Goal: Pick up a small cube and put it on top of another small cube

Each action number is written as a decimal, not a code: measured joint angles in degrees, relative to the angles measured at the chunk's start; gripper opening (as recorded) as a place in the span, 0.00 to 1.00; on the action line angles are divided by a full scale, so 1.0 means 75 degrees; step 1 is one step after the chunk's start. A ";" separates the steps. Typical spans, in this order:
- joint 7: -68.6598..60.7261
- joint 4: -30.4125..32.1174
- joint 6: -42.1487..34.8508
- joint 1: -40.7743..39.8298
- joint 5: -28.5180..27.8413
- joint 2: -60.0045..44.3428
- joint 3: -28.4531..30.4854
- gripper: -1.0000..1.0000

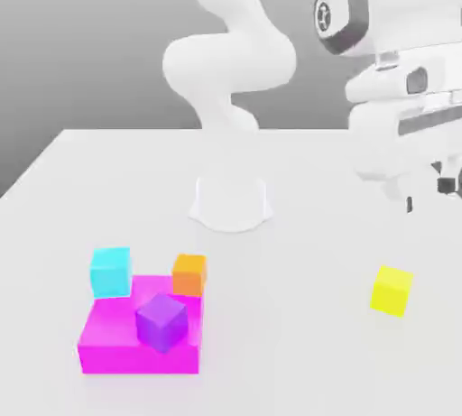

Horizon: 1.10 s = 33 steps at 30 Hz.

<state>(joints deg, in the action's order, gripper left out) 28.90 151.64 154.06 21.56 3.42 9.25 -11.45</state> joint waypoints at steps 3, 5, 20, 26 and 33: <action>-0.0126 0.0451 0.0509 0.0488 -0.0281 -0.0843 -0.0364 0.50; -0.0082 0.0748 0.0847 0.0704 -0.0645 -0.1415 -0.0521 0.50; 0.0915 0.0547 0.2436 0.1791 -0.2125 -0.3480 0.0771 0.00; 0.0054 0.0837 0.1242 0.1362 -0.0976 -0.1981 0.0075 0.00; -0.2453 0.1374 -0.0106 -0.0003 -0.0928 -0.0041 0.1268 0.00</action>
<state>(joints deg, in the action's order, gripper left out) 10.50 161.94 153.26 21.53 -3.54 8.94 -1.94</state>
